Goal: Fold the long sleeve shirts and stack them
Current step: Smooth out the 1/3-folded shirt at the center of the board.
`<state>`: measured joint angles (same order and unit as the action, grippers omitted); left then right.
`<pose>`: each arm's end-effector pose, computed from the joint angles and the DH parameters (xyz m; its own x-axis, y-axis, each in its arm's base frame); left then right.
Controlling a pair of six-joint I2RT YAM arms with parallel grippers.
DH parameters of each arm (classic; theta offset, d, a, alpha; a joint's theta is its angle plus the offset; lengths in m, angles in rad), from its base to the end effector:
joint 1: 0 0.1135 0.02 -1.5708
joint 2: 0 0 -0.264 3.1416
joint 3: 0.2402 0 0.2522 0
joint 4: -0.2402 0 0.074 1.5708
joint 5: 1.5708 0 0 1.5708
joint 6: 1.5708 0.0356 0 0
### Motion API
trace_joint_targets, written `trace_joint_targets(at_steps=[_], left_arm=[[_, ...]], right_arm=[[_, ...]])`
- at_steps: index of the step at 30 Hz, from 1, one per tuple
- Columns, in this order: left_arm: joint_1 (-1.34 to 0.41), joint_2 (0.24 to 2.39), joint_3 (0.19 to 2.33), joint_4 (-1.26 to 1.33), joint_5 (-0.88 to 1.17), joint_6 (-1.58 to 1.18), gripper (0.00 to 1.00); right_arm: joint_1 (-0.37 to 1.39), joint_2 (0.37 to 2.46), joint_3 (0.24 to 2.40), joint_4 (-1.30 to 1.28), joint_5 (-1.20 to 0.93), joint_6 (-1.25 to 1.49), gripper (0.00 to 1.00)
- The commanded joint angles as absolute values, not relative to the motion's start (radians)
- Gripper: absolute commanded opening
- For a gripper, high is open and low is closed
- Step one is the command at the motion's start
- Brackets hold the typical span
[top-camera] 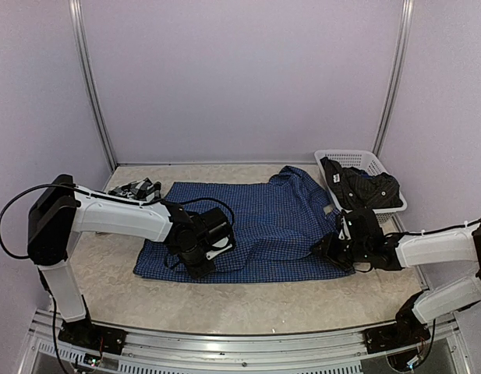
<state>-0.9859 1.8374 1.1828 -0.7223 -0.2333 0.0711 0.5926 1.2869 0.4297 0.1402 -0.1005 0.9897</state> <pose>0.1953 -0.2801 0.1600 -0.4845 0.8569 -0.1761 0.8231 0.5147 0.2400 0.1923 0.1338 0.1491 -0.8161 0.4531 -0.3587 0.1161 0.7366 0.6663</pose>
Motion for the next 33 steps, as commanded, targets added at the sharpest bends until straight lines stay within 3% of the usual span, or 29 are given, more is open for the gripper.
trace_joint_targets(at_steps=[1, 16, 33], left_arm=[[-0.986, 1.837, 1.182, -0.721, -0.246, 0.063, 0.24], [-0.989, 1.825, 1.170, -0.719, -0.239, 0.059, 0.24], [-0.997, 1.821, 1.159, -0.717, -0.250, 0.052, 0.24]], right_arm=[[0.623, 1.278, 0.406, 0.187, -0.080, 1.031, 0.37], [0.636, 1.337, 0.418, 0.214, -0.008, 1.031, 0.22], [0.658, 1.420, 0.426, 0.311, -0.021, 1.074, 0.28]])
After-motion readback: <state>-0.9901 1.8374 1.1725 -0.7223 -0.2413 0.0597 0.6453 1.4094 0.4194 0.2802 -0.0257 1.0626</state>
